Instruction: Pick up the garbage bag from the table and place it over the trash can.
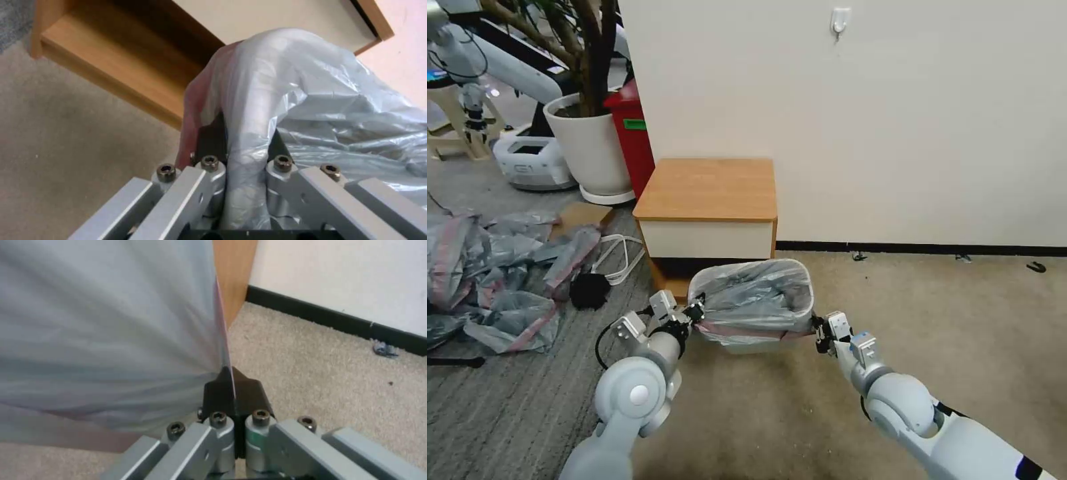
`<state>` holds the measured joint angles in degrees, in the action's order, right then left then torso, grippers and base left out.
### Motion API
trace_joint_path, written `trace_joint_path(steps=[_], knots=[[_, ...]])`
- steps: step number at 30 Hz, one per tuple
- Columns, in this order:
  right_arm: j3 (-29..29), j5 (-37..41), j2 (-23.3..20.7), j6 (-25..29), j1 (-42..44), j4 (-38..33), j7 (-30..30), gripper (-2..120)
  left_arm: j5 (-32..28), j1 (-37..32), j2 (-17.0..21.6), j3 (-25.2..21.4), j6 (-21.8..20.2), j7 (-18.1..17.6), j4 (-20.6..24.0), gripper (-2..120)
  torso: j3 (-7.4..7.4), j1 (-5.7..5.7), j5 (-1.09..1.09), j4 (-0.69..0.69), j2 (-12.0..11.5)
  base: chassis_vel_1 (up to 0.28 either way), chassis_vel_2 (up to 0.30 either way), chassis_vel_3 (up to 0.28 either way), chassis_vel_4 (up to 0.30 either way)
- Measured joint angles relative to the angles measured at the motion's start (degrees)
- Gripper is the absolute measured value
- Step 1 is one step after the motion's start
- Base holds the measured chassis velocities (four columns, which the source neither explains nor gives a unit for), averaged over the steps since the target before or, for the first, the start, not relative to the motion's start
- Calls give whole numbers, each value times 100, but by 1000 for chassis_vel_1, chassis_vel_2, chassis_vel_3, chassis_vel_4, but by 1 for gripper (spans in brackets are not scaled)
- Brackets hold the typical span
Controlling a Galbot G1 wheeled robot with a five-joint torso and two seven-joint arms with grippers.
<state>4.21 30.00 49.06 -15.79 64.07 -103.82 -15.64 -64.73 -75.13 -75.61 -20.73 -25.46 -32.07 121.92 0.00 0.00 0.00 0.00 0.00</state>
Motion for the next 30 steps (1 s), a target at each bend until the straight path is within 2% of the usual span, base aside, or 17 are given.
trace_joint_path(steps=[7, 16, 24, 30], knots=[[60, -12, 16, 98, -48, 240, 9, 0, -396, 2, 58, -17, -68, -123, 90, 6, 0, 0, 0, 0, 0, 0, 0, 0, 0], [69, -46, 35, 141, -59, 406, 11, 0, -513, 15, 77, -41, -93, -132, 93, 6, 0, 0, 0, -1, 0, 0, 0, 0, 0], [63, -81, 55, 205, -82, 466, 13, 0, -517, -4, 85, -61, -132, -119, 102, 6, 0, 0, 0, 0, 0, 0, 0, 0, 0], [51, -87, 30, 334, -62, 407, -2, 0, -250, -9, 87, -63, -146, -5, 9, 6, 0, 0, 0, -1, 0, 0, 0, 0, 0]])
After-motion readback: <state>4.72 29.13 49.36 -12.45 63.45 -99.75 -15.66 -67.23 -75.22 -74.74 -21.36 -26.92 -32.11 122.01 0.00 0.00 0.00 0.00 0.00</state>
